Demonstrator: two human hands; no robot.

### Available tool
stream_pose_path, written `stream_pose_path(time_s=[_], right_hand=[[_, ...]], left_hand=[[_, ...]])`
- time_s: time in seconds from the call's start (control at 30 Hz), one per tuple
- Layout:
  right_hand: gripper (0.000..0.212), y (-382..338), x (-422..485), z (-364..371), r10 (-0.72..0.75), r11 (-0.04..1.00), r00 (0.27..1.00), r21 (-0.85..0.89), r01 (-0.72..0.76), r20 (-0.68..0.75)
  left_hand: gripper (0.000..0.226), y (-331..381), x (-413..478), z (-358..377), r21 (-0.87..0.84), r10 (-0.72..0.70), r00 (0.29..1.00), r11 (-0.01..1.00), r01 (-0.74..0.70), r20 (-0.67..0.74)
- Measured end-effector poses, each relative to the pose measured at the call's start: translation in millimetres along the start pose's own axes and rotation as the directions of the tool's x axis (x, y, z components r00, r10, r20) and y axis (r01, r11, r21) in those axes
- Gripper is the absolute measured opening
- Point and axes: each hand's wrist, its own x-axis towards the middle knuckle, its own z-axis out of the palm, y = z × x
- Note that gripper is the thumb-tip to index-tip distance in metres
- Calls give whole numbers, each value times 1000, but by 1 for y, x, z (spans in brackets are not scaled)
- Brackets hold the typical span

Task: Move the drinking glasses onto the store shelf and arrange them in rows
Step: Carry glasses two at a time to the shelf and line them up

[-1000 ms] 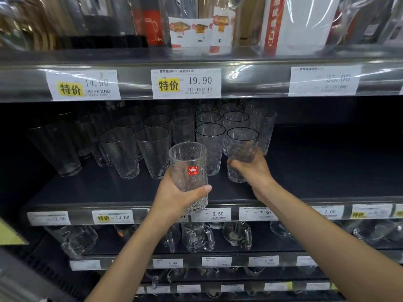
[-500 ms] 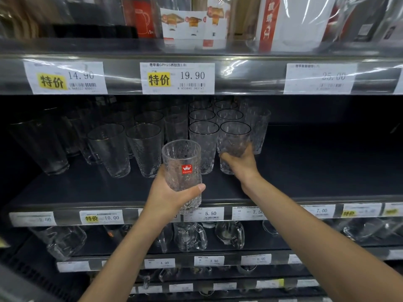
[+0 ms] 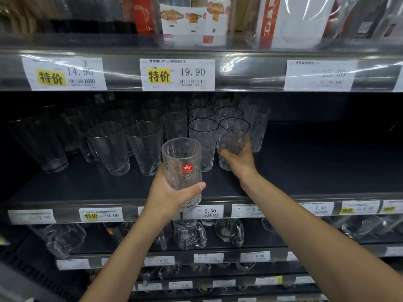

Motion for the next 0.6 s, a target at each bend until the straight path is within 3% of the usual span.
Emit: stream_pose_path(time_s=[0.3,0.4,0.53,0.6], right_hand=[[51,-4,-5,-1,17,1000,1000,-22,-17,6],[59,-8,-10,-8,43,998,997,-39,-41,66],[86,-14,-14,-31,84,991,984,-112,-67,160],[85,-16,-13,-52,97,984,976,-167,-65,197]], left_hand=[[66,-1,-1,8,-5,18,1000,1000,-18,1],[64,2,-1,12,7,19,1000,1000,-19,0],[66,9,-5,27,12,25,999,1000,-25,-32],[68,13,-7,39,3,25,998,1000,-24,-51]])
